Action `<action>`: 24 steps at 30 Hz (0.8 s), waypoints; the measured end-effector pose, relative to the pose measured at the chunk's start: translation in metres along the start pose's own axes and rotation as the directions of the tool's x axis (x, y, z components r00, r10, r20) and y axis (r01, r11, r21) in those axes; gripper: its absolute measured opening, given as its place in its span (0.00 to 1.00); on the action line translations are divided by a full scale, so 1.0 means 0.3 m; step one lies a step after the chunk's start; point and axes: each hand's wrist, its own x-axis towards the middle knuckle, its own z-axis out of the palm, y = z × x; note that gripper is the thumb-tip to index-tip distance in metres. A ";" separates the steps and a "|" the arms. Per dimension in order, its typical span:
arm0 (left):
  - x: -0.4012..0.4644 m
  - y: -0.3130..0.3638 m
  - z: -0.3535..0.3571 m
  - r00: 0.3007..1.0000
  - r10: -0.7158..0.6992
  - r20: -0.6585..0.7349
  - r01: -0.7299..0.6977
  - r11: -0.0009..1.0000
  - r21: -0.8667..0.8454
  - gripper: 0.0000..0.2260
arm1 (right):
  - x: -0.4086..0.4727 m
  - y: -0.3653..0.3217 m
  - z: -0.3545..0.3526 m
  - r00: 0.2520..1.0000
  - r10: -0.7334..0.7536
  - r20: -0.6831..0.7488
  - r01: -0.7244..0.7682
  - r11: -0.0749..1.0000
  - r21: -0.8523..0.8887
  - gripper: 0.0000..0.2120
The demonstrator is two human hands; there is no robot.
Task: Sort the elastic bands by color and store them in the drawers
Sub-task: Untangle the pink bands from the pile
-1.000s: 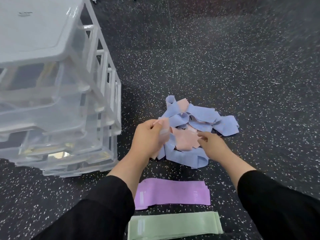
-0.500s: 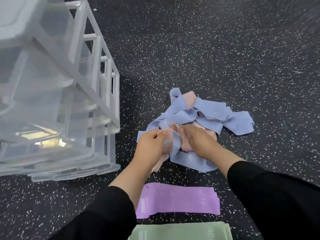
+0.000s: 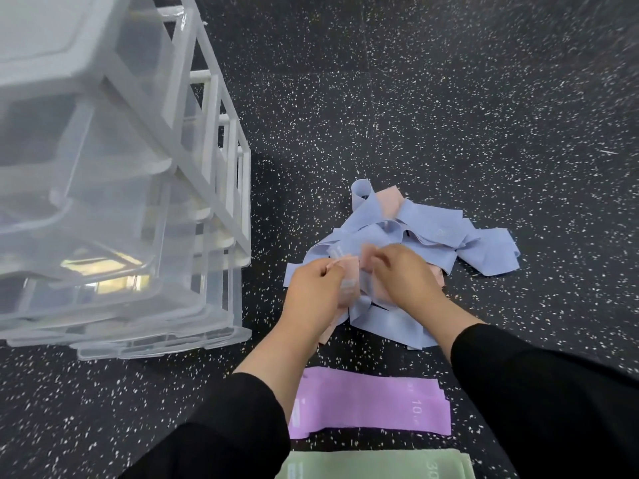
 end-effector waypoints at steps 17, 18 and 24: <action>-0.089 0.112 -0.017 0.996 -0.016 -0.087 -0.008 0.963 -0.270 0.14 | -0.193 -0.241 -0.321 0.964 0.190 -0.186 0.002 0.694 0.720 0.07; -0.093 0.121 -0.019 0.996 -0.017 -0.087 -0.009 0.956 -0.293 0.13 | -0.204 -0.264 -0.334 0.965 0.169 -0.200 0.028 0.694 0.720 0.07; -0.127 0.202 -0.024 0.998 -0.050 -0.032 0.027 0.864 -0.503 0.11 | -0.246 -0.389 -0.388 0.954 -0.075 -0.289 0.238 0.774 0.586 0.09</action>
